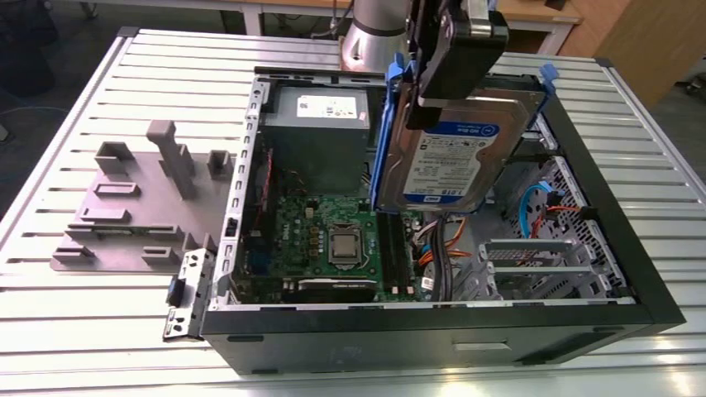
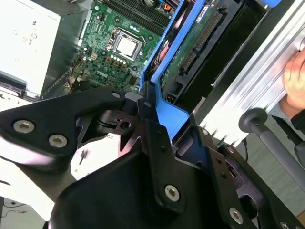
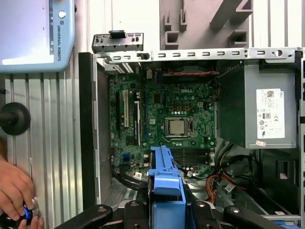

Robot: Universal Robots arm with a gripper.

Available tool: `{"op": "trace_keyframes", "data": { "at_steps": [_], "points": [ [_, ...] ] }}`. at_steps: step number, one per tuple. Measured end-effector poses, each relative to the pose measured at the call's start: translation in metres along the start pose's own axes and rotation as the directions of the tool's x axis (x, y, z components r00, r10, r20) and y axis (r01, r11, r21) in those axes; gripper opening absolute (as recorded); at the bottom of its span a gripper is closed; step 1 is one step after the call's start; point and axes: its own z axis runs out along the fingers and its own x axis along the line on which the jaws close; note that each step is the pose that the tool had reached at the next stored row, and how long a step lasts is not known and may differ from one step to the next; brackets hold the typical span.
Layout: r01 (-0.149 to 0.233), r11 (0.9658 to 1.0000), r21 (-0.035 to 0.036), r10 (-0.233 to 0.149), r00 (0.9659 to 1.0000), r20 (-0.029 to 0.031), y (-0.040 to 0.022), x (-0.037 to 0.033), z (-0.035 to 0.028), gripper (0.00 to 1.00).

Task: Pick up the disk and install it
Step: 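Pick up the disk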

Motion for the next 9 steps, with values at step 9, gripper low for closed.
{"op": "trace_keyframes", "data": {
  "at_steps": [9],
  "points": [
    [0.000, 1.0000, -0.0003, 0.000, 1.0000, 0.0060, -0.0031, 0.0095, 0.0010, 0.36]
  ]
}}
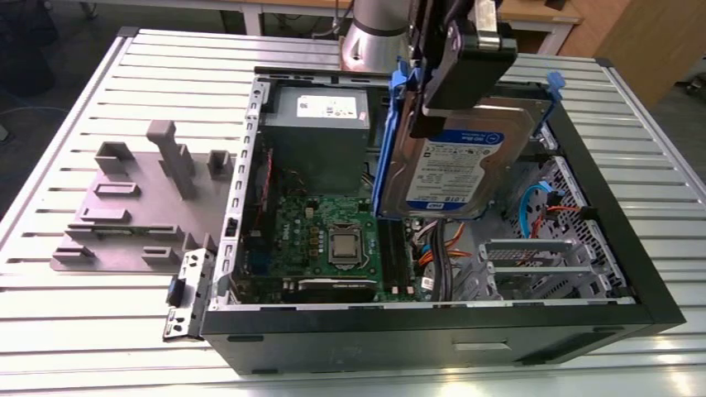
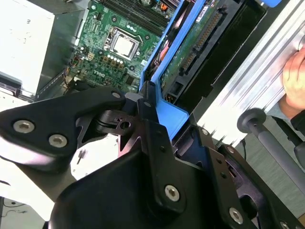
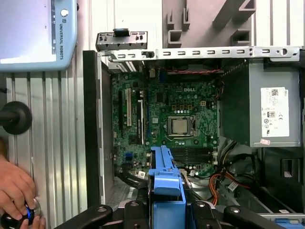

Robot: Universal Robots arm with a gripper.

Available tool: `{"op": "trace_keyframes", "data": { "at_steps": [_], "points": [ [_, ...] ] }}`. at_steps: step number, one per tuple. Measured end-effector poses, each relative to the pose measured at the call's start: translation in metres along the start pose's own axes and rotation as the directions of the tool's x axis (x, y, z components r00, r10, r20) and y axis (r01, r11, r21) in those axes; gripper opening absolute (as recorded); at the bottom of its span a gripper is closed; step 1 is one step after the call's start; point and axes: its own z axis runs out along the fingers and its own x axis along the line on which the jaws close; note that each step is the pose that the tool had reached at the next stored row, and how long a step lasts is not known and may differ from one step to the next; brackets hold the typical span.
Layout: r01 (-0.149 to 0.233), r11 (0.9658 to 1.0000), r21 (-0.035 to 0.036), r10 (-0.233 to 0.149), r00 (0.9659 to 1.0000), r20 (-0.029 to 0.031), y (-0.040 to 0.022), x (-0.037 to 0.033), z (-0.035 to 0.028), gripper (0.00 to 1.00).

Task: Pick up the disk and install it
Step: 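Pick up the disk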

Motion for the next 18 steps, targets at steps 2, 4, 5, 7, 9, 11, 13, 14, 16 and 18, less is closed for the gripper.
{"op": "trace_keyframes", "data": {
  "at_steps": [2, 4, 5, 7, 9, 11, 13, 14, 16, 18],
  "points": [
    [0.000, 1.0000, 0.0001, 0.000, 1.0000, 0.0001, -0.0025, 0.0005, 0.0002, 0.36],
    [0.000, 1.0000, 0.0000, 0.000, 1.0000, 0.0000, -0.0057, 0.0007, 0.0002, 0.36],
    [0.000, 1.0000, 0.0000, 0.000, 1.0000, 0.0000, -0.0075, 0.0007, 0.0003, 0.36],
    [0.000, 1.0000, 0.0000, 0.000, 1.0000, 0.0000, -0.0109, 0.0009, 0.0003, 0.36],
    [0.000, 1.0000, 0.0000, 0.000, 1.0000, -0.0001, -0.0143, 0.0010, 0.0003, 0.36],
    [0.000, 1.0000, 0.0000, 0.000, 1.0000, 0.0001, -0.0176, 0.0013, 0.0005, 0.36],
    [0.000, 1.0000, 0.0000, 0.000, 1.0000, 0.0000, -0.0209, 0.0015, 0.0006, 0.36],
    [0.000, 1.0000, 0.0000, 0.000, 1.0000, 0.0000, -0.0225, 0.0017, 0.0006, 0.36],
    [0.000, 1.0000, 0.0000, 0.000, 1.0000, 0.0000, -0.0250, 0.0022, 0.0007, 0.36],
    [-0.001, 1.0000, 0.0000, 0.001, 1.0000, 0.0000, -0.0268, 0.0028, 0.0008, 0.36]
  ]
}}
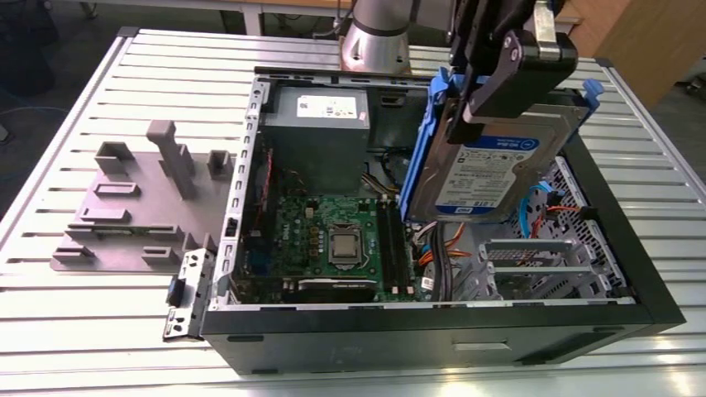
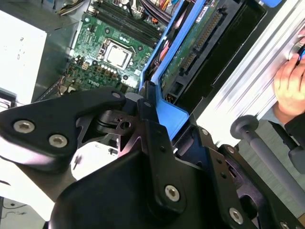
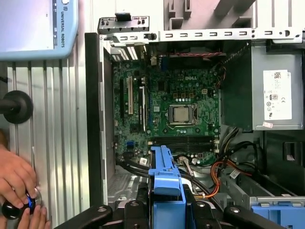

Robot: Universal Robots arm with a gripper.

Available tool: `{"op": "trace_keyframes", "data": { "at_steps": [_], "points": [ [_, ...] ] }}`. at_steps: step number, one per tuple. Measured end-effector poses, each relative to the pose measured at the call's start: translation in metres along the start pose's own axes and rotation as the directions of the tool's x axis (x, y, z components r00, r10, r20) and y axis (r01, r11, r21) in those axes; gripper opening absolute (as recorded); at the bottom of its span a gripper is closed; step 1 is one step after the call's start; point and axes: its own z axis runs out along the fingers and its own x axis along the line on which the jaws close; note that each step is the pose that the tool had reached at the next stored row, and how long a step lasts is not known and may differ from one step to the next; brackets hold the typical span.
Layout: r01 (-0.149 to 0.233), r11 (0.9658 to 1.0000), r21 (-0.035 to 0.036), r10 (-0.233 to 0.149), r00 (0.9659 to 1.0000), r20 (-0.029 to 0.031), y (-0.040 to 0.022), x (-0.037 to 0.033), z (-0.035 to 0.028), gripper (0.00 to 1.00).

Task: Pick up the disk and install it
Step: 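Pick up the disk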

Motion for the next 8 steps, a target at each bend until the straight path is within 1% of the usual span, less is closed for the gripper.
{"op": "trace_keyframes", "data": {
  "at_steps": [4, 8],
  "points": [
    [-0.001, 1.0000, 0.0000, 0.001, 1.0000, 0.0000, -0.0030, 0.0022, 0.0003, 0.36],
    [-0.001, 1.0000, -0.0001, 0.001, 1.0000, -0.0001, -0.0034, 0.0036, 0.0004, 0.36]
  ]
}}
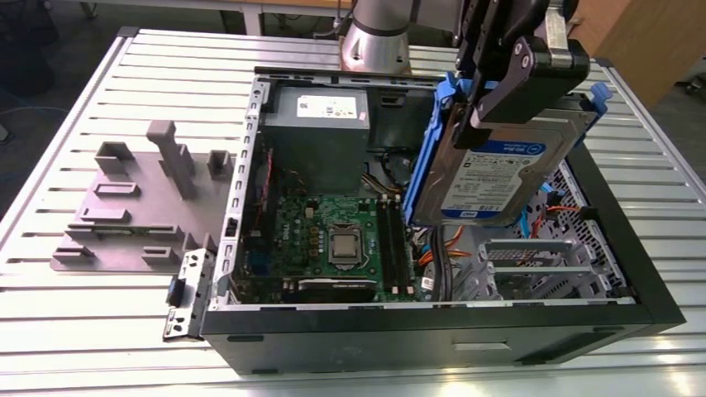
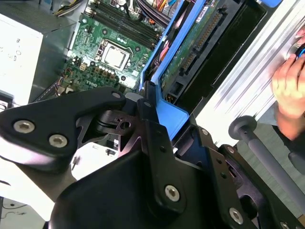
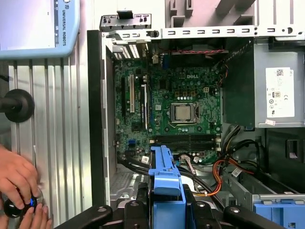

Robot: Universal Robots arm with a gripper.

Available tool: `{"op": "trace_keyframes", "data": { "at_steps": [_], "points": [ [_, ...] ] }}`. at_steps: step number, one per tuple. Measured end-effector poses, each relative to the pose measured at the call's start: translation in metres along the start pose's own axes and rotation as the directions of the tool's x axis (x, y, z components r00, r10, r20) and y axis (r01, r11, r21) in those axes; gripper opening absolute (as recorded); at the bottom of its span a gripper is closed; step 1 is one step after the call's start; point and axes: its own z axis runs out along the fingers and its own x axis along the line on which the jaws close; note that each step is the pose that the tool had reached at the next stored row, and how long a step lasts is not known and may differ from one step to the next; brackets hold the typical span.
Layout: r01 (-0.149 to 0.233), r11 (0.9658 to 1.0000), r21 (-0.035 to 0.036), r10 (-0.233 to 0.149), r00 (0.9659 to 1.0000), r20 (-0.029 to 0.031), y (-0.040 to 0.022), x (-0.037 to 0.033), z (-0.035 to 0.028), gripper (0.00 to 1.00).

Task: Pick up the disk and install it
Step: 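Pick up the disk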

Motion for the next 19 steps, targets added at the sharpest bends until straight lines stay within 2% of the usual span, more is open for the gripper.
{"op": "trace_keyframes", "data": {
  "at_steps": [10, 19],
  "points": [
    [0.000, 1.0000, 0.0000, 0.000, 1.0000, 0.0000, -0.0001, 0.0008, 0.0000, 0.36],
    [0.002, 1.0000, 0.0001, -0.002, 1.0000, 0.0004, -0.0027, 0.0067, 0.0012, 0.36]
  ]
}}
